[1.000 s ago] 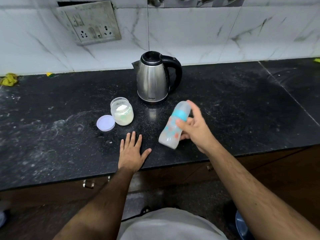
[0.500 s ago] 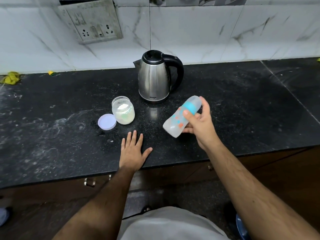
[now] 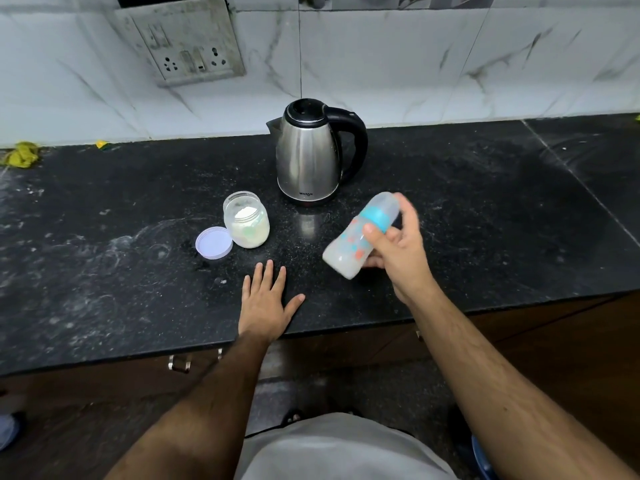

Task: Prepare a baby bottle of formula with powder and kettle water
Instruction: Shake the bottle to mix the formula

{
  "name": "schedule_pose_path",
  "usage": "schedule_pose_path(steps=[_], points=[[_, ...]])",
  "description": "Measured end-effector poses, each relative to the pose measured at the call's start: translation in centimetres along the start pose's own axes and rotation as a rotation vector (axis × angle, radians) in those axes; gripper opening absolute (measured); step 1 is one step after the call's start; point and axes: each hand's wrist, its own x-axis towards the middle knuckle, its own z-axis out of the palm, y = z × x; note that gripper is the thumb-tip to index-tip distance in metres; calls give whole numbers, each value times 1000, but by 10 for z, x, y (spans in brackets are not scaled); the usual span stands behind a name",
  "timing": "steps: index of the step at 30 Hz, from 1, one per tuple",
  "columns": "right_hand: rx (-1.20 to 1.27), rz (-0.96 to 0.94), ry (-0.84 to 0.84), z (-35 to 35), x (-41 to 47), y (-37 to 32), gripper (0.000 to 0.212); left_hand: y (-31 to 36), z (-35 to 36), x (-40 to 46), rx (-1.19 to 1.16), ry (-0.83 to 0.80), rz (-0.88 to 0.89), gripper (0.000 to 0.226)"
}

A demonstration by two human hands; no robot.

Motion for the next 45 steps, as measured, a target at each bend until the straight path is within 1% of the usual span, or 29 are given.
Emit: schedule_pose_path(steps=[1, 2, 5, 6, 9, 10, 11, 13, 14, 15, 17, 18, 19, 21, 22, 25, 26, 30, 34, 38, 42, 43, 45], points=[[30, -9, 49, -1, 2, 1, 77, 1, 0, 0, 0, 4, -2, 87], [32, 2, 46, 0, 2, 1, 77, 1, 0, 0, -2, 5, -4, 86], [-93, 42, -143, 3, -4, 1, 75, 1, 0, 0, -2, 0, -7, 81], [-91, 41, -148, 3, -5, 0, 75, 1, -1, 0, -3, 0, -8, 80], [12, 17, -7, 0, 0, 2, 78, 2, -1, 0, -6, -2, -4, 79], [12, 19, 1, -1, 1, 2, 78, 1, -1, 0, -5, -4, -4, 79], [-12, 36, -34, 0, 1, 0, 77, 1, -1, 0, -5, -6, -4, 79], [-109, 65, -172, 1, -3, -1, 75, 1, -1, 0, -4, -4, -4, 79], [-120, 61, -199, 2, -5, -3, 75, 1, -1, 0, -4, -4, -6, 79], [-98, 47, -170, 2, -4, -5, 75, 1, -1, 1, -4, -7, -7, 79], [-13, 0, -15, -1, 0, -5, 76, 1, 0, 0, 0, -12, -5, 80], [12, -8, 30, -3, 2, -5, 76, 1, 0, 0, 4, -10, -3, 82], [11, 0, 28, -2, 2, -6, 76, 1, 0, 0, 8, -5, -2, 83], [-78, 17, -67, -1, -1, -6, 77, 0, -1, 0, 12, -2, -1, 85], [-98, 11, -82, 0, -1, -5, 78, 1, 0, 0, 13, -5, -4, 85], [-2, -30, 29, -2, 1, -2, 81, 1, 0, 1, 7, -4, -3, 90], [7, -34, 41, -2, 1, -1, 80, 1, 0, 1, 8, -1, -3, 92], [-55, 6, -70, 6, -8, 2, 77, 0, 1, 1, 10, -7, -7, 88], [61, -10, 43, 2, -1, 0, 76, 0, 1, 0, 11, -9, -4, 92], [-11, -4, -38, 8, -9, 0, 76, 1, 0, 1, 16, -10, -7, 95], [88, -22, 35, 3, -5, 1, 73, 0, 0, 0, 1, -7, -4, 95], [81, -12, 31, 3, -5, 1, 73, 0, 0, 0, 2, -8, -5, 95], [24, 8, -30, 7, -11, 3, 74, 0, 0, 0, 6, -11, -6, 95]])
